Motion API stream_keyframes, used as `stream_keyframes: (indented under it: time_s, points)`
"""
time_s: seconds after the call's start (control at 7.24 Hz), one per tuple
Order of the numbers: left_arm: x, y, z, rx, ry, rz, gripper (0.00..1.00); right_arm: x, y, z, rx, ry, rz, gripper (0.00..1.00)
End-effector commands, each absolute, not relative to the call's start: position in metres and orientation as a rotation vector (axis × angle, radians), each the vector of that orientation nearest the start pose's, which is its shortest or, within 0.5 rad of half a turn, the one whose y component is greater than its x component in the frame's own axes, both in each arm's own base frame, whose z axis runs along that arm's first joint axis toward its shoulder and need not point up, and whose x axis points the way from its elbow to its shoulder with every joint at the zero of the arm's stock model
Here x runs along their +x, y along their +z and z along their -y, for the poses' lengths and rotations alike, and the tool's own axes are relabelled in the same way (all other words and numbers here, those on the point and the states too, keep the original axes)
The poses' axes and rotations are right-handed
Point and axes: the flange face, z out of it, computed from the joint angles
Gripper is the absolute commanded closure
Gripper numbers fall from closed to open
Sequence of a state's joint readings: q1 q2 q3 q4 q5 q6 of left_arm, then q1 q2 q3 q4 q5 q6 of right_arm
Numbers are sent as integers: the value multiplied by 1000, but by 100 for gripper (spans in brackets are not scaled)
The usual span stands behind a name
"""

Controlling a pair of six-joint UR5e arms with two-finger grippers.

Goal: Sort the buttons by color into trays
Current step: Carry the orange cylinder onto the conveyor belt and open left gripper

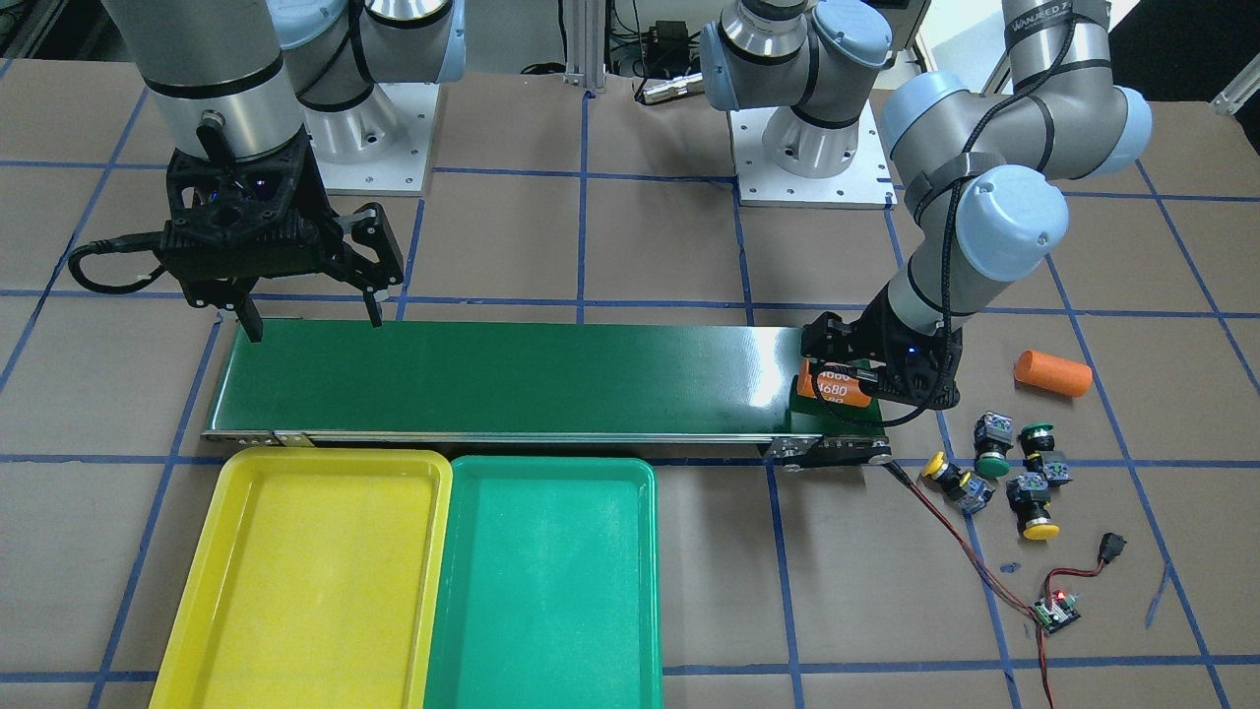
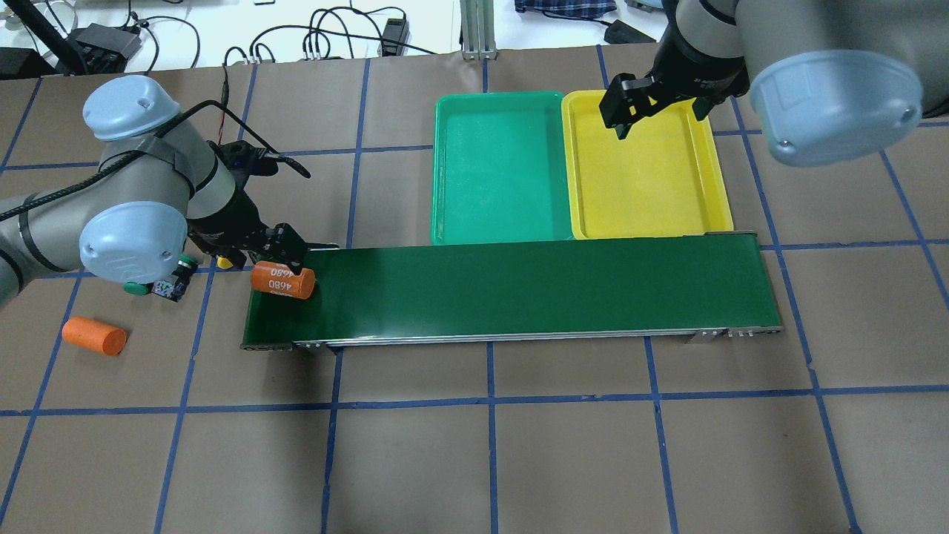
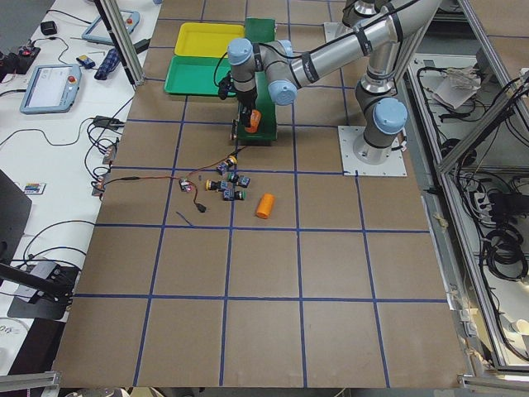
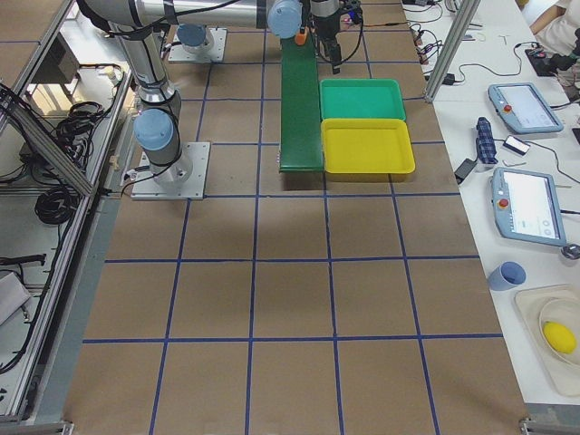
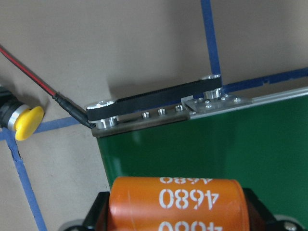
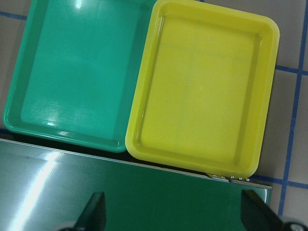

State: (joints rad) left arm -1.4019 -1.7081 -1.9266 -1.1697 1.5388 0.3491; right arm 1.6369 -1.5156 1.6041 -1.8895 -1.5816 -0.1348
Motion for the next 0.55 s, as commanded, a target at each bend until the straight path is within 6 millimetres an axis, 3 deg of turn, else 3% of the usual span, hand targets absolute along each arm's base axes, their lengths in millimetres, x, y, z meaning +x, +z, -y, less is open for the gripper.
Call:
stream_keyframes:
  time_s: [0.0, 0.14, 0.28, 0.41]
  points:
    - [-21, 362, 518, 218, 93, -3146, 0, 167, 478, 523, -313, -362, -3124, 0]
    - [42, 385, 524, 144, 113, -3116, 0, 167, 479, 523, -301, -364, -3122, 0]
    - [115, 382, 517, 196, 126, -3119, 0, 168, 479, 523, -287, -367, -3120, 0]
    - [175, 376, 504, 159, 132, -3131, 0, 168, 478, 523, -282, -359, -3121, 0]
